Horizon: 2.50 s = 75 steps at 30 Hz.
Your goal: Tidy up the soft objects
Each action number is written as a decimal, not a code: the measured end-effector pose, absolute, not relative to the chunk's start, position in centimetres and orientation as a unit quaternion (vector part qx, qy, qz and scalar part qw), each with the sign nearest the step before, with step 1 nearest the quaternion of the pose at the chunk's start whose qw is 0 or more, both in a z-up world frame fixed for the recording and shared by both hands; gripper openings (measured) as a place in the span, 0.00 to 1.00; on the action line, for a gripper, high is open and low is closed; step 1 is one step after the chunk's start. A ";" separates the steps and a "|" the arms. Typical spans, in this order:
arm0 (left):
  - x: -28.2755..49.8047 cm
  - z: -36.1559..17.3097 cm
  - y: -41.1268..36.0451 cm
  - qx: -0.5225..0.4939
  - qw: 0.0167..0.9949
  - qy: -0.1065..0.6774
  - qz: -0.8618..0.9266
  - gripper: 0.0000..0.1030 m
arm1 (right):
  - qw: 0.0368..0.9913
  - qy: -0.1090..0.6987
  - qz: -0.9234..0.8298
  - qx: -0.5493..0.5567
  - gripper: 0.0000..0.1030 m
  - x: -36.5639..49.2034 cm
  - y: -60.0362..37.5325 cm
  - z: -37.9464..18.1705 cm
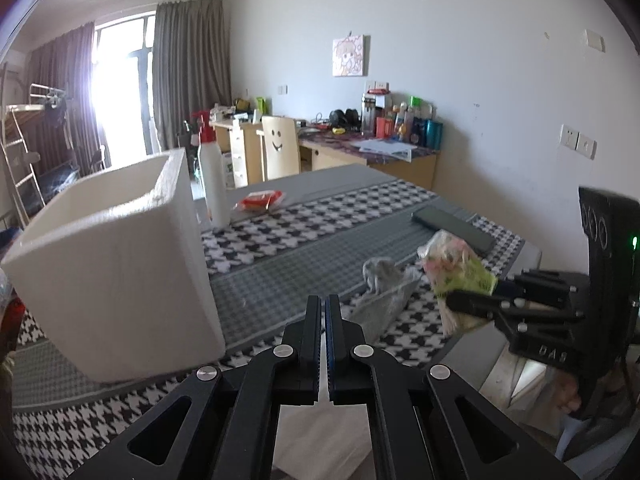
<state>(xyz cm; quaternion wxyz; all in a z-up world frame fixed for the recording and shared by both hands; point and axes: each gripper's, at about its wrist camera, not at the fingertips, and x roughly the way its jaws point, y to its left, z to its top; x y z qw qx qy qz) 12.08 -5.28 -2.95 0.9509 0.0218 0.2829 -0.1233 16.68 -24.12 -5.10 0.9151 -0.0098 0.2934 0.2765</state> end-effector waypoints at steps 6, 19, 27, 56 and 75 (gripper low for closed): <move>10.9 -4.7 -5.5 0.029 0.940 0.308 -0.142 0.03 | 0.914 0.293 0.280 -0.014 0.27 16.6 -23.8 -5.0; 8.9 -7.8 -6.2 0.050 0.926 0.341 -0.153 0.49 | 0.914 0.298 0.276 -0.015 0.27 16.3 -23.8 -5.1; 8.2 -8.9 -7.3 0.076 0.917 0.353 -0.167 0.63 | 0.914 0.296 0.276 -0.013 0.27 16.0 -23.9 -5.1; 12.0 -8.2 -4.0 0.014 0.914 0.372 -0.160 0.03 | 0.918 0.292 0.269 -0.003 0.27 16.0 -24.6 -4.8; 11.8 0.4 -4.2 0.004 0.955 0.258 -0.149 0.03 | 0.927 0.245 0.285 -0.002 0.27 15.5 -23.7 -1.9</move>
